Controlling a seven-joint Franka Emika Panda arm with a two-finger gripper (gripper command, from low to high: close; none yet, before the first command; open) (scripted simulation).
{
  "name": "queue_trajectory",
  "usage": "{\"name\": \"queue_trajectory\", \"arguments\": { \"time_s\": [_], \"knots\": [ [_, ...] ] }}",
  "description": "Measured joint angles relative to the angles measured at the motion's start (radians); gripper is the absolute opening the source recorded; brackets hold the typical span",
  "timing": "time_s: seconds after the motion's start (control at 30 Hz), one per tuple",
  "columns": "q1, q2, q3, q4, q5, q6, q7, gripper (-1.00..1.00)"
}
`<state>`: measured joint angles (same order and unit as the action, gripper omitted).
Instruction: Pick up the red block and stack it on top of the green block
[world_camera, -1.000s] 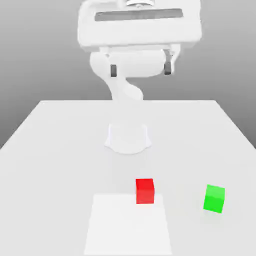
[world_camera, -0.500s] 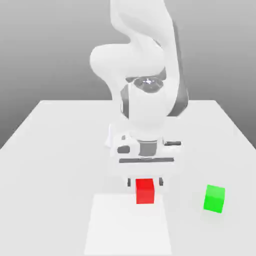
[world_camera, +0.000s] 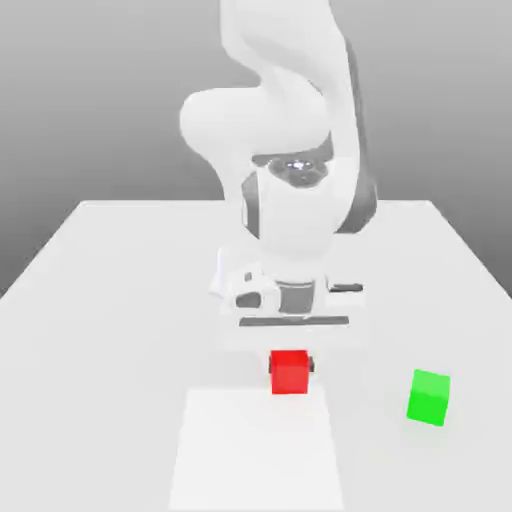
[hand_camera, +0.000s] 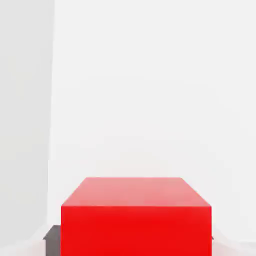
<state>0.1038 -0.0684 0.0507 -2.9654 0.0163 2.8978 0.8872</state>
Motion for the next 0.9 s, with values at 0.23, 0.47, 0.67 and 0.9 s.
{"name": "queue_trajectory", "arguments": {
  "time_s": [0.23,0.47,0.67,0.9],
  "knots": [
    [0.027,-0.057,0.083,0.058,-0.017,-0.111,0.178,-1.0],
    [0.094,-0.024,0.187,0.158,-0.019,-0.177,0.419,-1.0],
    [0.188,0.008,0.264,0.244,0.007,-0.232,0.608,-1.0],
    [0.227,0.194,0.231,0.281,-0.128,-0.092,0.773,-1.0]
  ]
}}
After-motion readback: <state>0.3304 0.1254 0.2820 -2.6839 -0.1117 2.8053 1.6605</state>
